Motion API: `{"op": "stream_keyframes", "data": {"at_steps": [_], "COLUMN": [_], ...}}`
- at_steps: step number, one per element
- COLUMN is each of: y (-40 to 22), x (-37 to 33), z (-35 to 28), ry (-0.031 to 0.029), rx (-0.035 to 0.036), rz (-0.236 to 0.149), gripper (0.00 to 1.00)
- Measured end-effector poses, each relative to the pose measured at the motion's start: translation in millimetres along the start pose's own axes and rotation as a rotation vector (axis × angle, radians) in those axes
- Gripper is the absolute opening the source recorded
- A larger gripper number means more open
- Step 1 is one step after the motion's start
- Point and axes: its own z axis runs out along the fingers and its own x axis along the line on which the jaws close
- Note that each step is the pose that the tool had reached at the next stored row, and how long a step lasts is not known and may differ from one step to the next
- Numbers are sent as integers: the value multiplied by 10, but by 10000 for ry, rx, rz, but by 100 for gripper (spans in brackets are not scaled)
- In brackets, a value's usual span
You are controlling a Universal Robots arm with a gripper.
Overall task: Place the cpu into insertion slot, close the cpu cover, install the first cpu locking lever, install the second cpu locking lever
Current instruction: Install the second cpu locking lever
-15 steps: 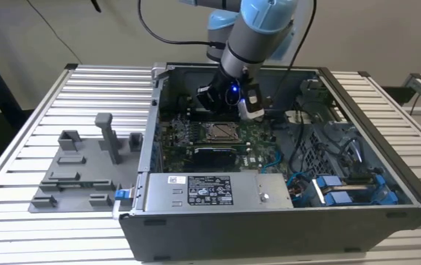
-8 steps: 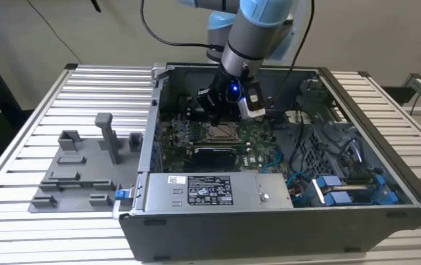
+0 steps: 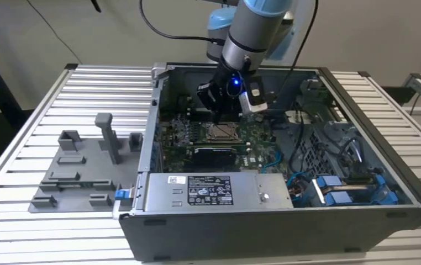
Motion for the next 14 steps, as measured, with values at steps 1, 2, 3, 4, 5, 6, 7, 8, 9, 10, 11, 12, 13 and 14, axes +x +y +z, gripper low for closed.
{"op": "stream_keyframes", "data": {"at_steps": [1, 2, 3, 4, 5, 6, 7, 8, 9, 10, 11, 12, 13, 14], "y": [-5, -7, -8, -8, -8, -8, -8, -7, -7, -8, -7, -6, -6, -8], "x": [0, -1, 0, 0, 0, 1, 2, 4, 7, 9, 12, 22, 36, 47], "z": [-1, -3, -3, -2, -2, -7, -13, -27, -41, -54, -63, -75, -78, -81], "ry": [-11, -31, -54, -79, -97, -108, -114, -119, -123, -128, -134, -145, -164, -177], "rx": [63, 218, 375, 537, 656, 722, 766, 799, 818, 844, 875, 904, 943, 992], "rz": [24, 65, 104, 141, 177, 204, 226, 243, 258, 271, 281, 287, 290, 297], "gripper": [11, 11, 11, 11, 11, 11, 11, 11, 11, 11, 11, 11, 11, 11]}}
